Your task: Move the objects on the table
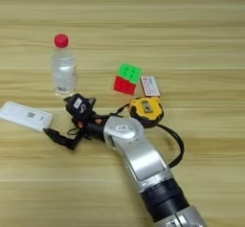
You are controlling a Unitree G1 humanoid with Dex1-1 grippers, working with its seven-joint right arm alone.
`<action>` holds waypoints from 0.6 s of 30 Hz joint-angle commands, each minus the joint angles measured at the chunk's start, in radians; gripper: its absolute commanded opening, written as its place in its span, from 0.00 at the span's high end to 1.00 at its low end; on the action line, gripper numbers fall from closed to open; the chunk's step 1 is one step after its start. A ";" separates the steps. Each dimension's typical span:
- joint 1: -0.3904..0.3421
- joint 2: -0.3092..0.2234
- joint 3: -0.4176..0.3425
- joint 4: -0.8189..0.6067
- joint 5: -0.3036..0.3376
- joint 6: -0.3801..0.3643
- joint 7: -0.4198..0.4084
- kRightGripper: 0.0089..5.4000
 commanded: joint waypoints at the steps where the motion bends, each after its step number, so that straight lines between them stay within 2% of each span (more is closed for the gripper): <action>1: -0.071 0.027 0.010 -0.004 0.007 -0.041 -0.003 0.01; 18: -0.143 0.093 0.022 0.190 -0.003 -0.112 0.014 0.01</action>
